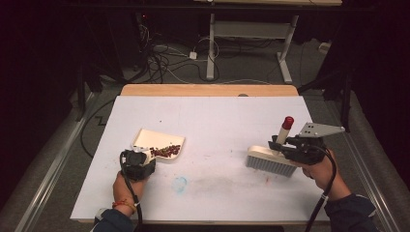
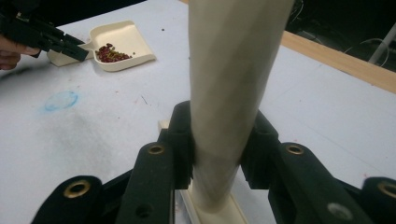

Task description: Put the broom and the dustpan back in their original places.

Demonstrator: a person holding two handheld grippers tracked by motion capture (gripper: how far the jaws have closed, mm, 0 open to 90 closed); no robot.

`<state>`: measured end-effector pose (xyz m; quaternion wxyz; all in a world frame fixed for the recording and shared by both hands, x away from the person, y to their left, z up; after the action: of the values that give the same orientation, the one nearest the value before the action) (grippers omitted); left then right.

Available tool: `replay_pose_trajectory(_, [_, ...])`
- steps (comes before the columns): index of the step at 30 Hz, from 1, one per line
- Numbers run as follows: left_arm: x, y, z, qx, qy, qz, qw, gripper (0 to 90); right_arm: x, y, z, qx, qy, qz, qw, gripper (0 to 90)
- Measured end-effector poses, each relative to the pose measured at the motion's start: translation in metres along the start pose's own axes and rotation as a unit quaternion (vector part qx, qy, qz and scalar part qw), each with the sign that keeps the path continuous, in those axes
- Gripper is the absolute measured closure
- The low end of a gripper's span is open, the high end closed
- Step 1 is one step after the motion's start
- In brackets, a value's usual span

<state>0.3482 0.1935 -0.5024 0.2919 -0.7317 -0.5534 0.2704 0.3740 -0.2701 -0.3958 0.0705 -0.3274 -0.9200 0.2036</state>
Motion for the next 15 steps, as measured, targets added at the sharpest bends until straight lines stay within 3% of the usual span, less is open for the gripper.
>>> replay_pose_trajectory(3, [-0.005,-0.002,0.001,-0.003,-0.002,0.022,0.9998,49.0,-0.006,0.003,-0.003,0.001,0.005,0.015,0.9999,63.3])
replay_pose_trajectory(4, [-0.006,-0.004,0.001,-0.007,0.001,0.024,0.9997,47.2,-0.008,0.004,-0.006,0.0,0.003,0.03,0.9995,62.2])
replay_pose_trajectory(6, [-0.005,-0.01,0.001,-0.018,0.009,0.05,0.9985,44.9,-0.016,0.007,-0.01,-0.006,0.014,0.053,0.9985,61.1])
replay_pose_trajectory(10, [-0.003,-0.024,0.003,-0.053,0.039,0.061,0.996,41.2,-0.036,0.023,-0.02,0.005,0.02,0.113,0.9933,54.8])
replay_pose_trajectory(13, [0.0,-0.035,0.005,-0.093,0.079,0.077,0.9895,36.3,-0.051,0.038,-0.024,0.021,0.019,0.153,0.9879,52.1])
replay_pose_trajectory(15, [0.004,-0.041,0.008,-0.116,0.105,0.099,0.9827,36.1,-0.058,0.049,-0.025,0.027,0.019,0.171,0.9848,50.9])
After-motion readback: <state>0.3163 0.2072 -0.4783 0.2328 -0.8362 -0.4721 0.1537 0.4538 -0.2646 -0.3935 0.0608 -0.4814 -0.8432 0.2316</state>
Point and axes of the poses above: each handheld gripper's, and its own axes: y roughly forward along the jaws, z roughly out of its underside, x roughly to its left, the point moved 2 cm from there along y, roughly forward along the jaws, and after that the axes turned 6 degrees about -x, right-handed, at the moved point
